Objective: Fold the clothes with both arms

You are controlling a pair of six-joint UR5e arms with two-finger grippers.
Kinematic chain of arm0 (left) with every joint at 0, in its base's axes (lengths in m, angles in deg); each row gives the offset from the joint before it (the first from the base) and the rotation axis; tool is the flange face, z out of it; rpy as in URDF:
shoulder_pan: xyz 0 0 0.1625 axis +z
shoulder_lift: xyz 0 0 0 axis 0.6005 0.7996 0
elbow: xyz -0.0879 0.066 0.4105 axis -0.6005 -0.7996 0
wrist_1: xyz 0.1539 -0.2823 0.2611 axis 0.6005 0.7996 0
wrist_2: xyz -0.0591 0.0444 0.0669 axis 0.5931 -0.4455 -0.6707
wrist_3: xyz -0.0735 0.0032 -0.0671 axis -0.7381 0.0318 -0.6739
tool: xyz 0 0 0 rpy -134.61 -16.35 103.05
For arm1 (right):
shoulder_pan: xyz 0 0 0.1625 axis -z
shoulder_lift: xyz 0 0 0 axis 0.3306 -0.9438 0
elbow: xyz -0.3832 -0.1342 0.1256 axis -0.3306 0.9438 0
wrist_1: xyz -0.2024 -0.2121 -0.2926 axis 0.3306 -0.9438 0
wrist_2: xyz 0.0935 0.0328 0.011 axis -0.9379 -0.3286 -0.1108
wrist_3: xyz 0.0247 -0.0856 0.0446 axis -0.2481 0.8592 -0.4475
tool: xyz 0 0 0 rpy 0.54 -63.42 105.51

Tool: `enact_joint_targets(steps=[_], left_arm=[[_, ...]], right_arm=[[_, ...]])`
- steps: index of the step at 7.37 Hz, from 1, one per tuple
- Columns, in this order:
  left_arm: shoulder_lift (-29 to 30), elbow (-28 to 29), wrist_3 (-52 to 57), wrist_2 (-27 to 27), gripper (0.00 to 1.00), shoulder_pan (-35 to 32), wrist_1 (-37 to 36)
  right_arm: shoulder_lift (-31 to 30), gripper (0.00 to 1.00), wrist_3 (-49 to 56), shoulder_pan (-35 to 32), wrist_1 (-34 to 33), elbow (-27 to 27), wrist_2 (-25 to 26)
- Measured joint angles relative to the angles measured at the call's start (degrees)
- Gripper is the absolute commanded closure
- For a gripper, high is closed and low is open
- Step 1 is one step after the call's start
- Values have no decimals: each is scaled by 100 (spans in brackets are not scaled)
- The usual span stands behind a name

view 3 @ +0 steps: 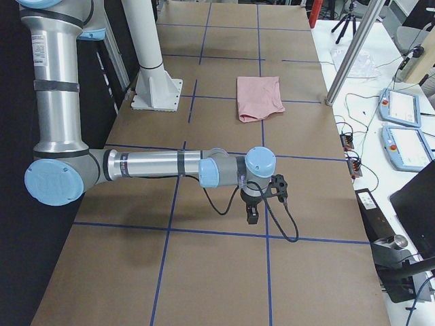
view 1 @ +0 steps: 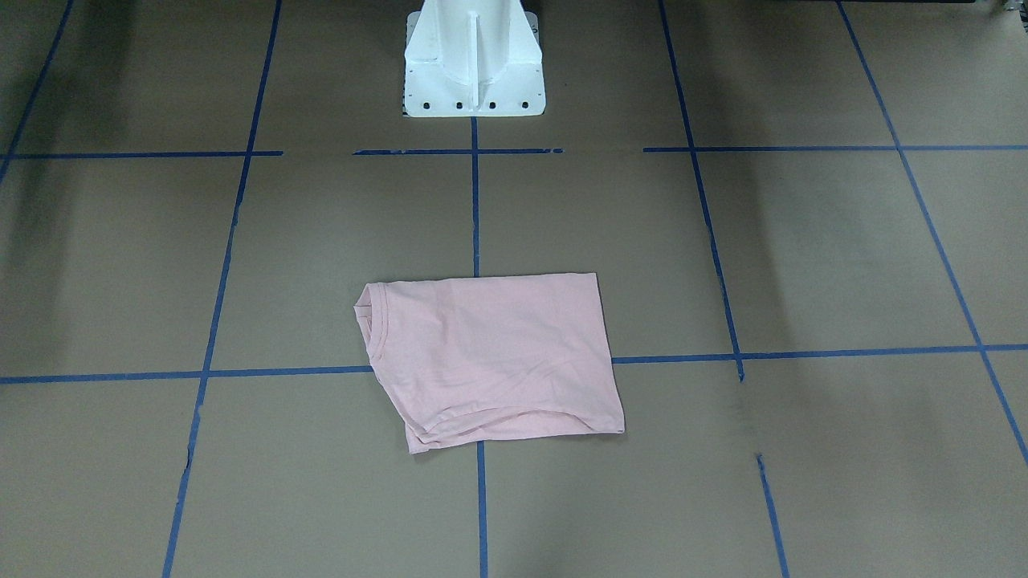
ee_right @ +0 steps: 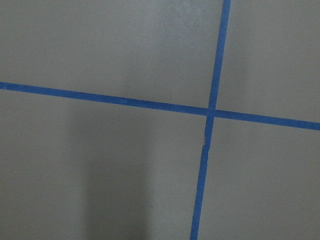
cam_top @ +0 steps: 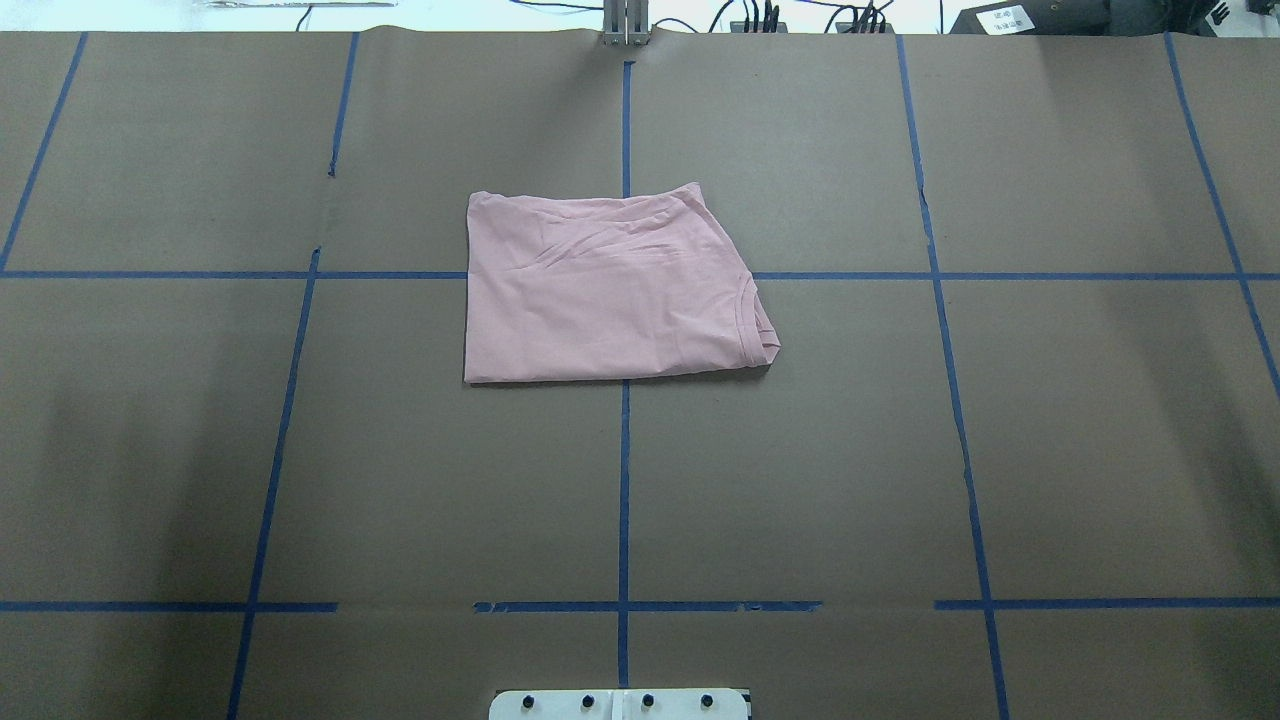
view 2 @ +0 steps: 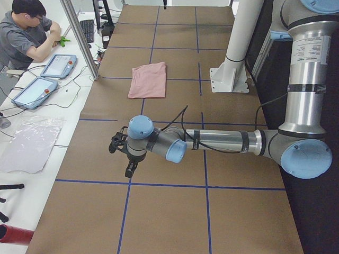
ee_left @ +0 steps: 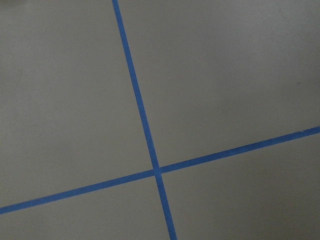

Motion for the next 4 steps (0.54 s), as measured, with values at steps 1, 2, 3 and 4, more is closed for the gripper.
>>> enact_joint_targets(steps=[1, 2, 3, 4], left_arm=[[45, -168, -2, 1, 0, 0, -668], [72, -422, 23, -10, 0, 1, -1357], [56, -578, 254, -12, 0, 1, -1834], [25, -598, 692, -2, 0, -1, -2082]], right_arm=[[-27, 0, -32, -96, -20, -2, -104], [-68, 0, -129, -191, -39, -5, -276], [-146, 0, -254, -269, -30, -11, -420], [-224, 0, -317, -333, -9, -19, -491]])
